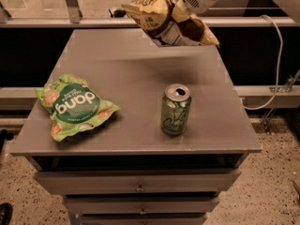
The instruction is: Move brown chip bag near green can
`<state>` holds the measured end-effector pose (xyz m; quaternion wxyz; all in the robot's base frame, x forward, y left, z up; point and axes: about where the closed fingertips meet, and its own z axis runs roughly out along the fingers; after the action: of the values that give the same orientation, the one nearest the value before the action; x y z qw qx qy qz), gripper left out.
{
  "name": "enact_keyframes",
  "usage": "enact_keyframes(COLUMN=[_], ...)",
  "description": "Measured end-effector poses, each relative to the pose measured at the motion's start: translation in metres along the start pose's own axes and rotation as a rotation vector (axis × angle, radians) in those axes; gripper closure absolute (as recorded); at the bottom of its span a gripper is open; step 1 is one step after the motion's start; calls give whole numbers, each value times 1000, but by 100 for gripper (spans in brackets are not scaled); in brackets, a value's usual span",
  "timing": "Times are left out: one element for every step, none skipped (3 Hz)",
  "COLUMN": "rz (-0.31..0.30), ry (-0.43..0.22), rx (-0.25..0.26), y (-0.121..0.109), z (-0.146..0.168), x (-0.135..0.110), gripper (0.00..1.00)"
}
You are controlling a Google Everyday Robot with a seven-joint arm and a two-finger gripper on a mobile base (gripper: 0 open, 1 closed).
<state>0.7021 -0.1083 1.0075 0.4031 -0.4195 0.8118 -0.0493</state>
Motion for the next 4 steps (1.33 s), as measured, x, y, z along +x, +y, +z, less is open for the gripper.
enact_keyframes(rz=[-7, -40, -74, -78], ry=[16, 59, 172, 239], rx=[-42, -82, -163, -214], y=[8, 19, 45, 63], z=[8, -9, -45, -59], x=[3, 9, 34, 53], gripper=[100, 100, 100, 100])
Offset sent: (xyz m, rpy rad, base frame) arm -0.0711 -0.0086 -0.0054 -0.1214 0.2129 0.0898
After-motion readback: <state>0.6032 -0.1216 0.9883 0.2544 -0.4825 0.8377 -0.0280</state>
